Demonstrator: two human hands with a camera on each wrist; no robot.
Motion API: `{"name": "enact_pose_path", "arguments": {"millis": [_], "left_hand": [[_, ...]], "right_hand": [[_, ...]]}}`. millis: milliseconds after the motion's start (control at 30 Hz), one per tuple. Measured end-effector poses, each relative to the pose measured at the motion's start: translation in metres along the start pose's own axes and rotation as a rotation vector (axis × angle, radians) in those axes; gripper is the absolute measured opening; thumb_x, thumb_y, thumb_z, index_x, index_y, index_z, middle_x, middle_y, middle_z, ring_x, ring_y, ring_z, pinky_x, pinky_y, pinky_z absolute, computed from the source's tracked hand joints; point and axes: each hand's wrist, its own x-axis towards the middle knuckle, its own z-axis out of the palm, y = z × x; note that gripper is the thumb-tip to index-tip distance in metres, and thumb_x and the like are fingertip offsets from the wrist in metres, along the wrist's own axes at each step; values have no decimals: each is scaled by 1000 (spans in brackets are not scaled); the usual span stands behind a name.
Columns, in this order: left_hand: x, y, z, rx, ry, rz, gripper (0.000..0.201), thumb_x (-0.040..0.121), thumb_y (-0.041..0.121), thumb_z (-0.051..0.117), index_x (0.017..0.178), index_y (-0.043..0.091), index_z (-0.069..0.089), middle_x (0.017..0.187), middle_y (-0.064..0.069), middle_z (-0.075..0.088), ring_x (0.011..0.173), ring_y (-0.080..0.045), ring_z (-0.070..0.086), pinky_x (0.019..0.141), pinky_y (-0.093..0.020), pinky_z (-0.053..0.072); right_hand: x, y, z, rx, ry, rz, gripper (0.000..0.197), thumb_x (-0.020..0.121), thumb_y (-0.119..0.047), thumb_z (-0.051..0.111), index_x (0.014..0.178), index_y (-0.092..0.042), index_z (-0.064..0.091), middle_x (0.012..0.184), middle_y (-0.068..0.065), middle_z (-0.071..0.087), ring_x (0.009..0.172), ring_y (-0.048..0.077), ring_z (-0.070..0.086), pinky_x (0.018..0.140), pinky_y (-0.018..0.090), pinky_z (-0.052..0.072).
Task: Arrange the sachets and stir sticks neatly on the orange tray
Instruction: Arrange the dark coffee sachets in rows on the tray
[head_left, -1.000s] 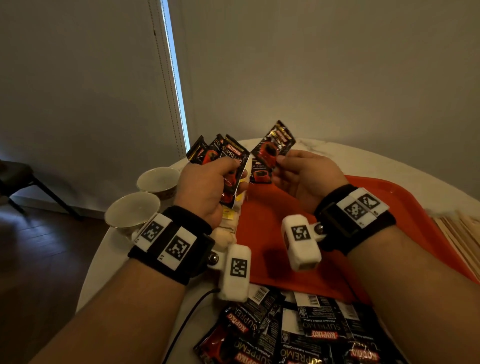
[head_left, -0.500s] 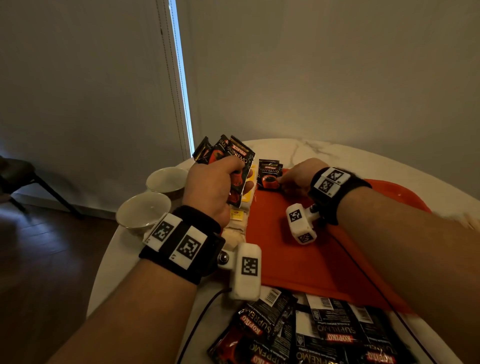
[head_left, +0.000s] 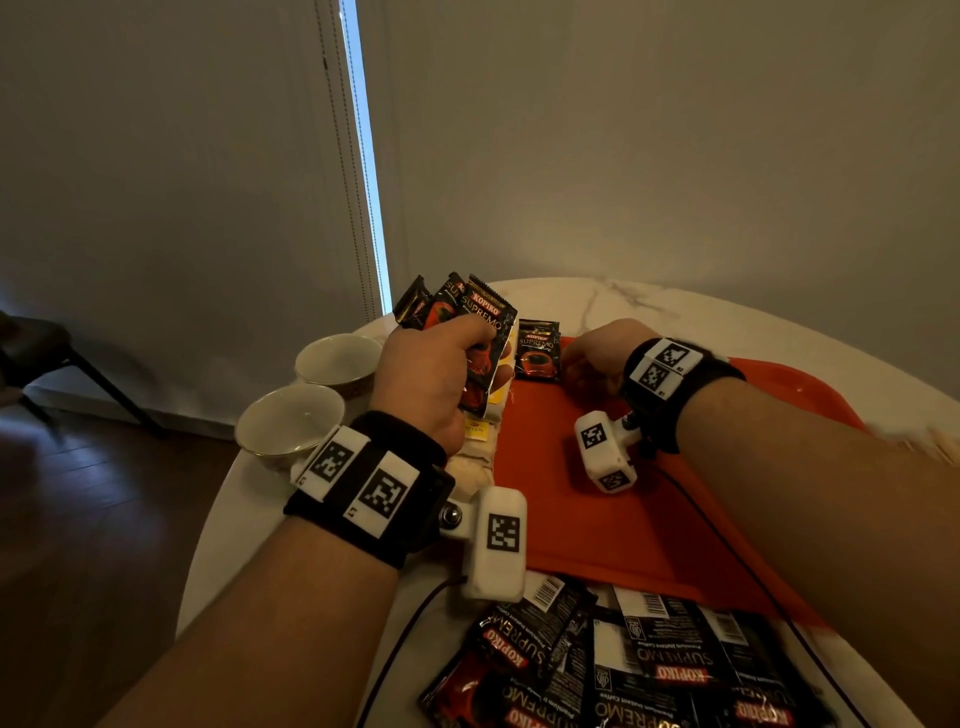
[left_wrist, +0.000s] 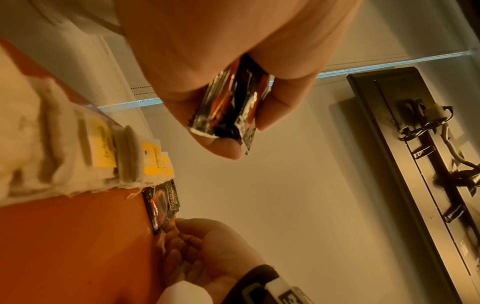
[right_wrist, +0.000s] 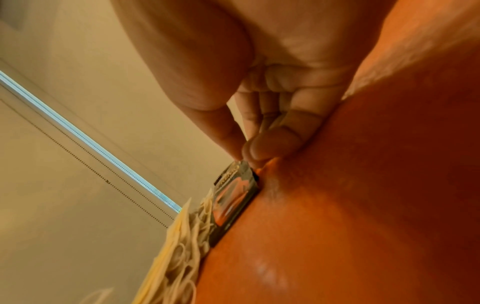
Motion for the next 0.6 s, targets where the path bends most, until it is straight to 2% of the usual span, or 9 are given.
{"name": "enact_pose_path", "arguments": {"millis": [67, 133, 200, 267, 333, 400, 500, 533, 600], "left_hand": [[-2, 0, 1, -3, -16, -11, 13, 92, 11, 70, 105, 7, 69, 94, -14, 77, 73, -23, 74, 71, -37, 61], [-5, 2, 3, -25, -31, -37, 9, 91, 12, 69, 99, 8, 68, 93, -14, 72, 69, -25, 72, 83, -44, 61], [-6, 2, 4, -42, -44, -65, 14, 91, 12, 68, 104, 6, 67, 98, -16, 72, 71, -27, 74, 89, -48, 59], [-6, 1, 5, -25, -48, -64, 15, 90, 10, 72, 104, 5, 69, 99, -18, 76, 83, -32, 77, 92, -54, 60], [-7, -2, 7, 12, -50, -48, 20, 86, 12, 79, 105, 8, 72, 98, -15, 79, 96, -35, 76, 96, -59, 57], [-9, -4, 8, 53, -52, -26, 25, 83, 16, 84, 105, 9, 74, 98, -12, 80, 98, -33, 76, 97, -58, 57], [-12, -5, 9, 94, -80, -5, 24, 81, 18, 86, 101, 10, 77, 97, -10, 81, 98, -31, 77, 97, -55, 57], [-12, -5, 8, 101, -90, -8, 23, 80, 17, 86, 99, 9, 77, 96, -10, 81, 97, -31, 77, 95, -52, 59], [-14, -4, 8, 100, -119, -31, 16, 81, 9, 84, 94, 7, 76, 95, -12, 80, 94, -31, 78, 82, -44, 62]], "right_hand": [[1, 1, -3, 45, -40, 5, 17, 94, -9, 66, 79, -2, 68, 81, 15, 71, 80, 27, 67, 89, 39, 59], [-4, 2, -9, 175, -69, -6, 14, 95, -12, 65, 81, -7, 65, 74, 9, 64, 64, 20, 61, 67, 32, 56], [-19, 3, -14, 330, -94, -58, 14, 93, -23, 69, 85, -12, 65, 65, 2, 58, 53, 14, 51, 52, 28, 44], [-47, 3, -19, 424, -204, -128, 21, 92, -35, 71, 91, -15, 68, 63, -3, 57, 53, 12, 48, 52, 26, 38], [-79, 4, -19, 425, -349, -205, 23, 89, -40, 73, 94, -17, 70, 72, -2, 61, 58, 11, 51, 57, 27, 38], [-98, 9, -15, 408, -395, -295, 20, 86, -28, 78, 100, -15, 72, 82, 1, 65, 64, 11, 54, 63, 29, 42], [-103, 19, -5, 500, -332, -366, 35, 83, -5, 77, 117, -6, 70, 89, 5, 68, 67, 12, 57, 62, 29, 47], [-103, 21, -4, 533, -324, -369, 38, 83, -3, 76, 120, -6, 69, 90, 6, 69, 68, 12, 59, 61, 28, 49], [-102, 23, -3, 607, -329, -356, 39, 86, -1, 73, 123, -7, 67, 93, 8, 72, 70, 14, 63, 59, 28, 51]]}}
